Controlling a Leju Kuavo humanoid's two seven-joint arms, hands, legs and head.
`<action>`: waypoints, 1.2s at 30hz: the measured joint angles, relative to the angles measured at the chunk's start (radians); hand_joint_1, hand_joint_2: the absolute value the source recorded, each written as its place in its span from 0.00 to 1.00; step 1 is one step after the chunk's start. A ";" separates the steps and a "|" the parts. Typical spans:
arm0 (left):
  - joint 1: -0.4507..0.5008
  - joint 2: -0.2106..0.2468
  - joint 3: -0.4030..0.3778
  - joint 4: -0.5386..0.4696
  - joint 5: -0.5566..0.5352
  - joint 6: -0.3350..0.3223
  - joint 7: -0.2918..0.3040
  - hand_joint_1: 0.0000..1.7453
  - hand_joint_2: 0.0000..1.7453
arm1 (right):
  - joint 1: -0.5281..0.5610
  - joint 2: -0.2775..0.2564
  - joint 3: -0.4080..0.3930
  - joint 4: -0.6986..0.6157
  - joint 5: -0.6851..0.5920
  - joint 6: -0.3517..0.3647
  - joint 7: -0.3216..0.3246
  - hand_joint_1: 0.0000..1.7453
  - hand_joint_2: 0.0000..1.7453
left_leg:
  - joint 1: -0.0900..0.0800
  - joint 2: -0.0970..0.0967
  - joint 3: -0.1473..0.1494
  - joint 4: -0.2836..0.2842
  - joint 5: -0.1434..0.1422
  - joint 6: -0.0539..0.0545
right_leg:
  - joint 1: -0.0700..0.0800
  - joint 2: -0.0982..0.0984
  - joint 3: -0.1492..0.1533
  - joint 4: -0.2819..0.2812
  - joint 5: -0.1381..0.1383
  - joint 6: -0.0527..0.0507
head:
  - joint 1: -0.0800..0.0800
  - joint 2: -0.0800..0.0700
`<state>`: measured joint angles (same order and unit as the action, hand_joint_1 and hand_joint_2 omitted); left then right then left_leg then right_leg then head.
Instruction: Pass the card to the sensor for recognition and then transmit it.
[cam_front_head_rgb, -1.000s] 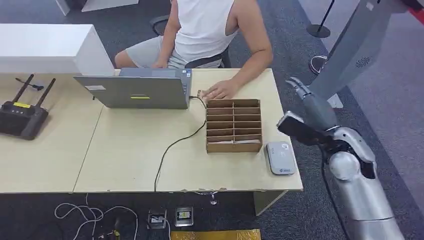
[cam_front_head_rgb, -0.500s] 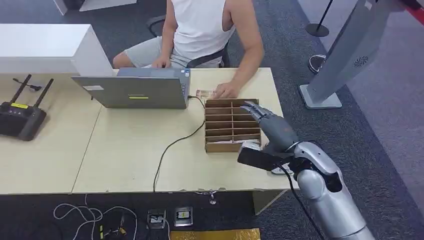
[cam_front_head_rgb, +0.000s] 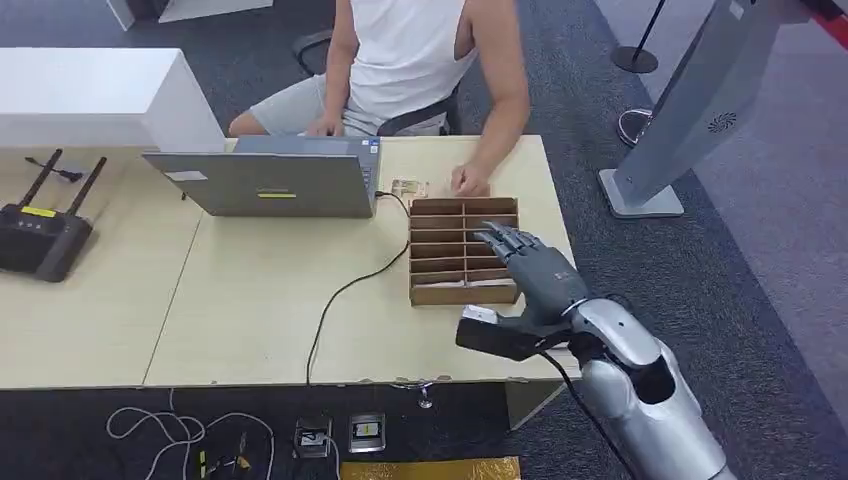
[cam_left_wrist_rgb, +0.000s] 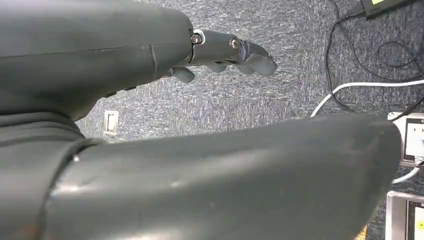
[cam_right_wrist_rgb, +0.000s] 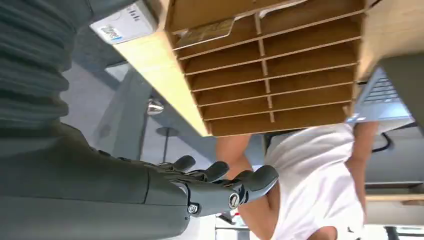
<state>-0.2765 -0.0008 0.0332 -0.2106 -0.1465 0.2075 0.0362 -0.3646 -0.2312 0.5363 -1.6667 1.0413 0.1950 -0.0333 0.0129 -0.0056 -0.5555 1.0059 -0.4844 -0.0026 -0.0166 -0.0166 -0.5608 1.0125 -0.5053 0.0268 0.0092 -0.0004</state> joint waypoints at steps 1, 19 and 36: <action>0.000 0.000 0.000 0.000 0.001 0.001 0.000 0.00 0.00 | 0.000 0.000 0.003 0.002 0.034 -0.008 0.025 0.00 1.00 | 0.000 0.000 0.000 0.000 0.000 0.000 | 0.000 0.000 0.000 0.000 0.000 0.000 | 0.000 0.000; 0.005 -0.008 0.000 0.000 0.048 0.050 0.001 0.00 0.00 | 0.004 0.075 0.005 0.138 0.152 -0.098 0.187 0.00 1.00 | 0.000 0.000 -0.001 0.000 0.000 0.000 | 0.000 0.000 0.000 0.000 0.000 0.000 | 0.000 0.000; 0.013 -0.008 0.000 0.000 0.055 0.053 -0.010 0.00 0.00 | 0.002 0.110 0.005 0.214 0.123 -0.105 0.186 0.00 1.00 | 0.000 0.000 -0.001 0.000 0.000 0.000 | 0.000 0.000 0.000 0.000 0.000 0.000 | 0.000 0.000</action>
<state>-0.2638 -0.0084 0.0332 -0.2106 -0.0912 0.2605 0.0263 -0.3630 -0.1214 0.5409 -1.4531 1.1639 0.0900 0.1526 0.0129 -0.0056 -0.5562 1.0059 -0.4844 -0.0026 -0.0166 -0.0168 -0.5613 1.0125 -0.5054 0.0268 0.0088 -0.0004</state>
